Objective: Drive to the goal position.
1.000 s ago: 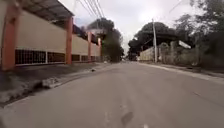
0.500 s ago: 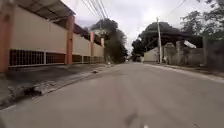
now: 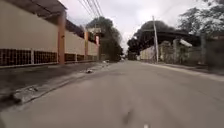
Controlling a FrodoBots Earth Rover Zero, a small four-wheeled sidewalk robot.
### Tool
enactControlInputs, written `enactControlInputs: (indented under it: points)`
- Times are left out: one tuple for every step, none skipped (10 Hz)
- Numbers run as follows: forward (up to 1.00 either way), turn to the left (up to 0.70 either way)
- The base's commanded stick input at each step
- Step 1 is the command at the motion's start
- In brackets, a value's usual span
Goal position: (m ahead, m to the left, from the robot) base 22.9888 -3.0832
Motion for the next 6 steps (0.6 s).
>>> enactControlInputs:
  points:
    - [0.85,0.09]
    - [0.85,0.07]
    - [0.85,-0.22]
    - [0.85,-0.34]
    - [0.85,-0.06]
    - [0.85,0.1]
